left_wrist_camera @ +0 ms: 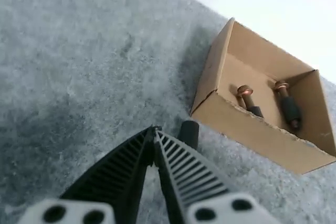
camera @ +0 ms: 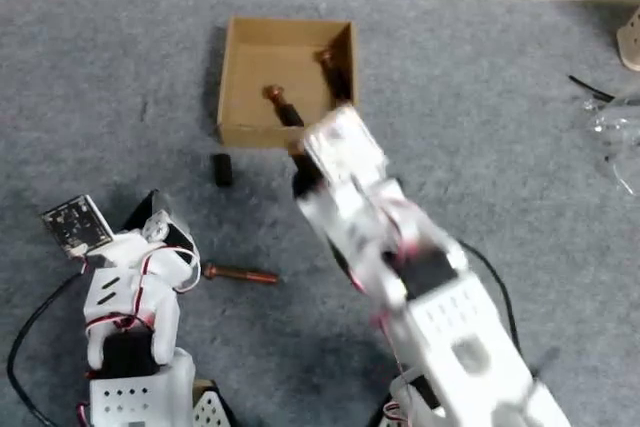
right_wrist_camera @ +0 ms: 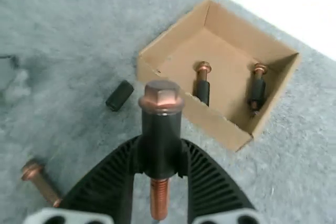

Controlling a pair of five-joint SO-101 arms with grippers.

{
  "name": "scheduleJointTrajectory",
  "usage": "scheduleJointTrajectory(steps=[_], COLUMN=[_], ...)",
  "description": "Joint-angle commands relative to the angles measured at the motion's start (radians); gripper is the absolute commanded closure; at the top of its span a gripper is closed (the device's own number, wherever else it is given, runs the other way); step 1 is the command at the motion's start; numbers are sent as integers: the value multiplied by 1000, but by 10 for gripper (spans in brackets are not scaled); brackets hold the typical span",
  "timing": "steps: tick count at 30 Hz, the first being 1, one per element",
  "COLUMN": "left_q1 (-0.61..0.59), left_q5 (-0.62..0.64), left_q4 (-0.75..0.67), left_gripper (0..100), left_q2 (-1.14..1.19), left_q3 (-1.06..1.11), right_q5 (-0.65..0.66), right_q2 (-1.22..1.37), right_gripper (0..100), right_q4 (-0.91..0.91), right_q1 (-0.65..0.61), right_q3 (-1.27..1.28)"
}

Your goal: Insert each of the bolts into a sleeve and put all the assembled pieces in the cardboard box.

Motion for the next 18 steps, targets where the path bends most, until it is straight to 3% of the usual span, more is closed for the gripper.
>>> scheduleJointTrajectory(steps=[1,10,18], left_q1=[-2,-2,-2], left_q5=[-6,-6,-6], left_q4=[-34,-35,-35], left_gripper=[993,993,993], left_q2=[-10,-10,-10], left_q3=[-2,-1,-1], right_q5=[12,14,14], right_q2=[265,688,832], right_gripper=[995,995,995], right_q4=[-4,-4,-5], right_q1=[-5,1,1], right_q3=[-305,-708,-817])
